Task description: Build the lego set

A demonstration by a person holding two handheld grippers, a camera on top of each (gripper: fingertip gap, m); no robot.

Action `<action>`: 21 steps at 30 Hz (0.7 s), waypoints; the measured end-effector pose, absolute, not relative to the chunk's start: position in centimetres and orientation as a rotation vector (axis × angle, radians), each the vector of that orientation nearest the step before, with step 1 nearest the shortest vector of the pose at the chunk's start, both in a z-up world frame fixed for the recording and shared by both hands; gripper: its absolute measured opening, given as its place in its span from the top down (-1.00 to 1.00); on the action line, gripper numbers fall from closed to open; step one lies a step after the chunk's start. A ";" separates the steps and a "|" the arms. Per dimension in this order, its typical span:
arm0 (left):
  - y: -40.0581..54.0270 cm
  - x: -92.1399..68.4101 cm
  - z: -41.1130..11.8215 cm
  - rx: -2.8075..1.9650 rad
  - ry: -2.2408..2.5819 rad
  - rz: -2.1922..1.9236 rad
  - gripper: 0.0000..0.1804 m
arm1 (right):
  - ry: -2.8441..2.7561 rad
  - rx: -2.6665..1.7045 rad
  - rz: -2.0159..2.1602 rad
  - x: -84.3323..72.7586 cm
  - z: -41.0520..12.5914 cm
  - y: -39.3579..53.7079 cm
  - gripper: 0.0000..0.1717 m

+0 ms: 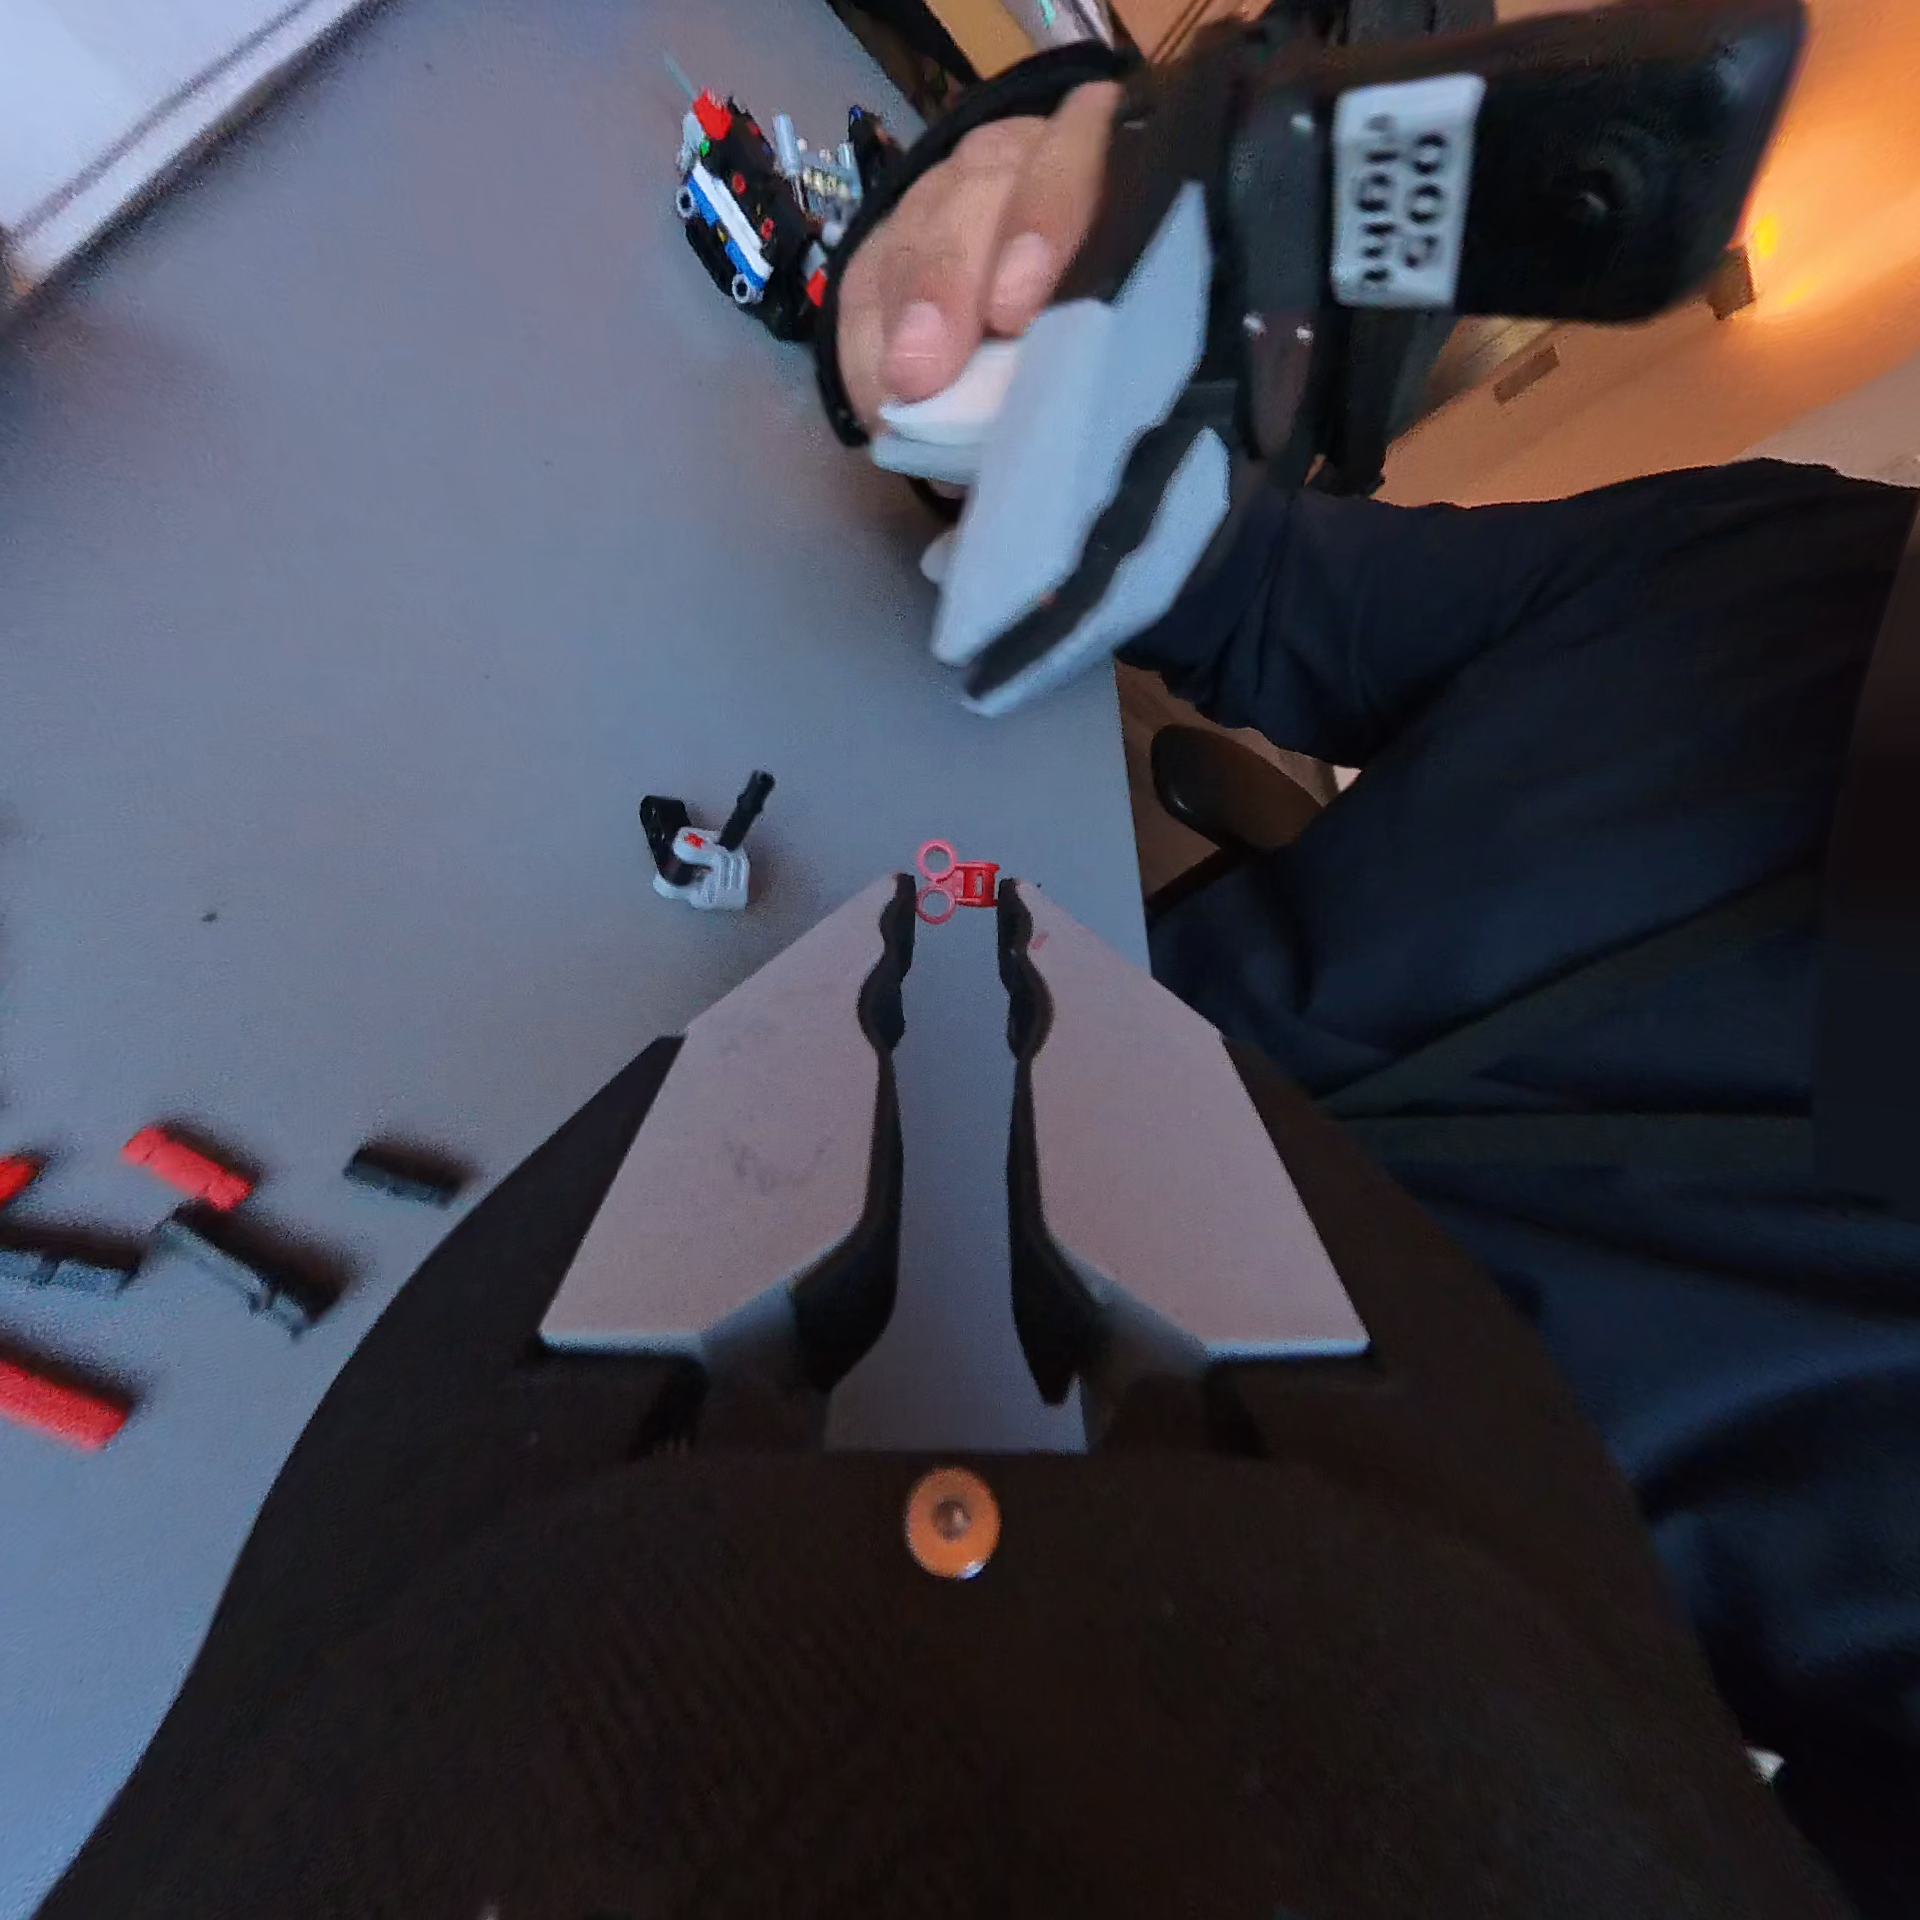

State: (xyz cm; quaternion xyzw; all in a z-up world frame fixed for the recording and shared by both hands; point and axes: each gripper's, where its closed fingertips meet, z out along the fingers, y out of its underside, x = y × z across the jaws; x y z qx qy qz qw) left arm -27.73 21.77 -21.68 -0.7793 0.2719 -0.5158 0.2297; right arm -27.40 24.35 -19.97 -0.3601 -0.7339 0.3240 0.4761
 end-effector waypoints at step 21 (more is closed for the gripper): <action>26.0 -27.4 -20.9 -1.989 0.487 -1.335 0.85 | -1.735 -0.915 0.743 -27.9 -20.1 25.2 0.94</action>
